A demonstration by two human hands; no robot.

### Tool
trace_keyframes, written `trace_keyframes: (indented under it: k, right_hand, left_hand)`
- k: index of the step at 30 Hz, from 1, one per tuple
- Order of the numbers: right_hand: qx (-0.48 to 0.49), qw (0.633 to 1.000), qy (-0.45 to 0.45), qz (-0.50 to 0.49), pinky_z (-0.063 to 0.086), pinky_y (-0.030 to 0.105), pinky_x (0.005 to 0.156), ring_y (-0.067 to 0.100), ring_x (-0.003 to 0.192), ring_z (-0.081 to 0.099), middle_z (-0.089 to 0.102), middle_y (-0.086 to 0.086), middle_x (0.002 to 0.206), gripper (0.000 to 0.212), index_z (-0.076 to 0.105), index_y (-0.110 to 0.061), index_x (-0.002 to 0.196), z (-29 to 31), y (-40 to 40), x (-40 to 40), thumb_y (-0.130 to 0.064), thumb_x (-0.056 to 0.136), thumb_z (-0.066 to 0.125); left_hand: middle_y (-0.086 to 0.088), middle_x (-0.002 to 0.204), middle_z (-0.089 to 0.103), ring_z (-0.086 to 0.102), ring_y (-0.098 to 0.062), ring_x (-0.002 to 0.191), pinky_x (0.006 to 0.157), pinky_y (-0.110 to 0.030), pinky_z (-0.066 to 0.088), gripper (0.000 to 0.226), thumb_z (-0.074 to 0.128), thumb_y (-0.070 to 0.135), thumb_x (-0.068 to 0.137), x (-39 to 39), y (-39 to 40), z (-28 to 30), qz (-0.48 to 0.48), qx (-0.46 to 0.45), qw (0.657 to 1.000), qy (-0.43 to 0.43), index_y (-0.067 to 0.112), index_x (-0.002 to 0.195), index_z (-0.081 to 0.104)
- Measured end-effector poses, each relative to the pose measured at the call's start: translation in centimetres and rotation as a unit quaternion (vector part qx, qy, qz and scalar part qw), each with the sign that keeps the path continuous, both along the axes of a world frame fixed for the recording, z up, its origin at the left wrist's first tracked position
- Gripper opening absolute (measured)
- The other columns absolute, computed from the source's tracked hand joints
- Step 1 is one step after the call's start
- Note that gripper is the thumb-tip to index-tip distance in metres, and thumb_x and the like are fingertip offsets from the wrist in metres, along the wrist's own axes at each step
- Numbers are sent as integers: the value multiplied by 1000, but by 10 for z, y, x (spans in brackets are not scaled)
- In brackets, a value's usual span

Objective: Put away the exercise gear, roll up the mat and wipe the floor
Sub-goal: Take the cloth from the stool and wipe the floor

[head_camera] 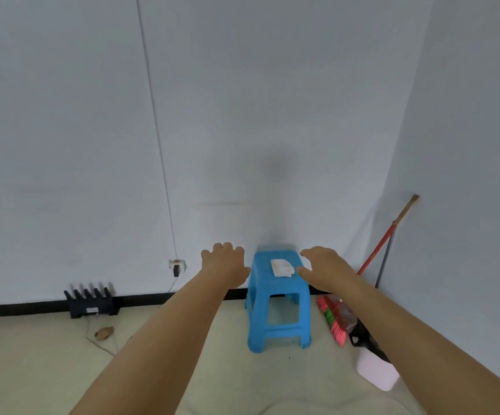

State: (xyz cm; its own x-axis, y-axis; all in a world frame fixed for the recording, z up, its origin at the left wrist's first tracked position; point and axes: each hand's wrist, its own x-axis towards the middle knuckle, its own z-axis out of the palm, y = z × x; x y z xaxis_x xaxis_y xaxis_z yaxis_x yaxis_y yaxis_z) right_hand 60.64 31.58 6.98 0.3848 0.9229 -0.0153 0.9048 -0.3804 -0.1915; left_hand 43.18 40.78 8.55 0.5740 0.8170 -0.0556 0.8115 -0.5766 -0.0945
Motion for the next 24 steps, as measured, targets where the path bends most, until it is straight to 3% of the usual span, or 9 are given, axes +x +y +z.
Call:
trace_keyframes:
  k: [9,18,20,22,23,24]
  right_hand:
    - [-78,993,48,-73,32,37,111,26,136,33,36,9,149,54,30,-14,146,-44,197,122,-34,97,39]
    - [-137,981,88,-108,36,36,107,29,132,39,43,15,142,49,40,-10,140,-133,313,237,-31,96,42]
    - [-149,977,105,-108,38,34,100,29,126,45,50,16,135,40,50,-11,129,-163,346,270,-31,95,42]
    - [-159,974,124,-101,37,31,82,27,107,52,57,17,112,16,54,-18,89,-195,377,300,-28,93,42]
    - [-167,971,134,-104,35,30,77,26,99,51,55,16,103,18,49,-21,77,-211,392,313,-27,92,42]
    - [-182,967,143,-104,38,31,79,26,99,51,55,16,103,17,52,-20,79,-226,406,324,-26,91,43]
  left_hand:
    - [-10,143,38,35,-27,132,107,-40,32,46,37,33,99,125,222,-34,-35,-44,998,18,13,141,36]
    - [-9,140,41,36,-26,130,102,-37,35,43,36,33,99,240,336,-130,-94,-117,985,82,13,136,40]
    - [-10,138,42,37,-26,129,102,-37,35,41,35,32,99,266,367,-152,-97,-133,982,94,12,134,42]
    - [-9,136,44,39,-26,127,101,-36,35,40,35,32,99,292,399,-174,-82,-158,978,107,12,133,43]
    - [-9,135,45,39,-26,126,101,-36,36,40,35,32,99,305,414,-185,-72,-171,976,114,12,133,43]
    - [-9,134,46,40,-26,126,101,-36,36,39,35,32,99,318,428,-197,-64,-184,974,119,12,132,44]
